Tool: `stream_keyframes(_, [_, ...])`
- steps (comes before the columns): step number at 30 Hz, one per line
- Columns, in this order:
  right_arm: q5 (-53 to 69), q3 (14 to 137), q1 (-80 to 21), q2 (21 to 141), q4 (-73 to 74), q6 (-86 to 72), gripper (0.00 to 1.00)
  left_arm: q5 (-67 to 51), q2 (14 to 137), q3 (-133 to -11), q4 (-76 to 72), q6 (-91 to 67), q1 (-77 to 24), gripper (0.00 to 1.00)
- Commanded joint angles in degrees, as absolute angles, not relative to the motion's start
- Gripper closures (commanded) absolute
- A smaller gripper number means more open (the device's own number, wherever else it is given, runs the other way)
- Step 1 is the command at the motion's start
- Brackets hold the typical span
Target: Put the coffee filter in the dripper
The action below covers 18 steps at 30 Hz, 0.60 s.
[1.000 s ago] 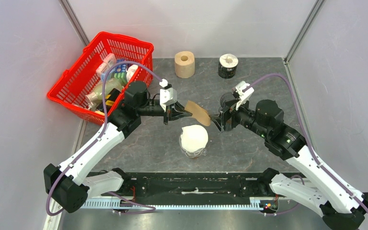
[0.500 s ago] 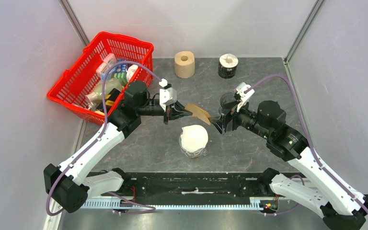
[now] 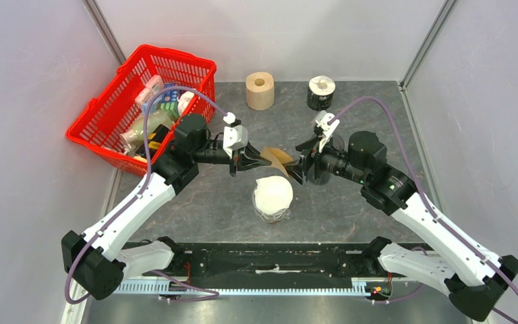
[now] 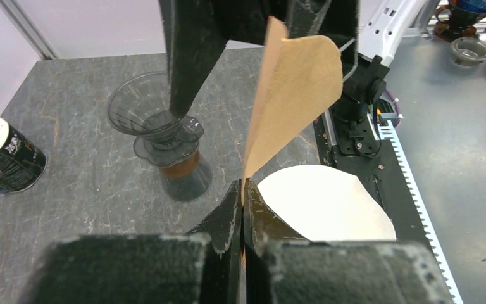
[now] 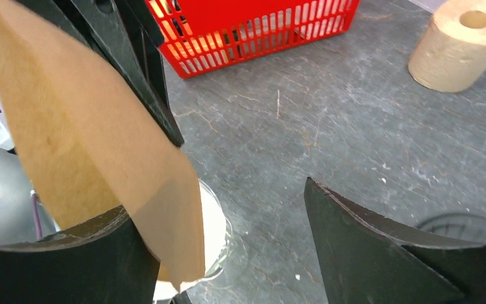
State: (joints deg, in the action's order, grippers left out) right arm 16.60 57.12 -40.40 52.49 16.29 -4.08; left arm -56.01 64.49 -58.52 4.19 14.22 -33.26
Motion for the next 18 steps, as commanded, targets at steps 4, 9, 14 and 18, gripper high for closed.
stream_keyframes(4, [21.7, 61.9, -40.6, 56.3, 9.5, -6.0, 0.29, -61.2, 63.9, -60.8, 5.4, 17.7, -33.3, 0.98])
stream_keyframes(9, [27.7, 62.7, -40.7, 58.5, 10.3, -6.4, 0.35, -62.3, 63.6, -61.0, 6.2, 18.8, -33.3, 0.98])
stream_keyframes(14, [31.7, 63.3, -40.7, 61.0, 12.0, -5.9, 0.41, -62.4, 63.5, -61.0, 6.3, 18.9, -33.3, 0.98])
stream_keyframes(18, [34.6, 63.4, -40.6, 61.7, 12.2, -5.6, 0.46, -62.5, 63.3, -61.0, 6.3, 18.9, -33.3, 0.98])
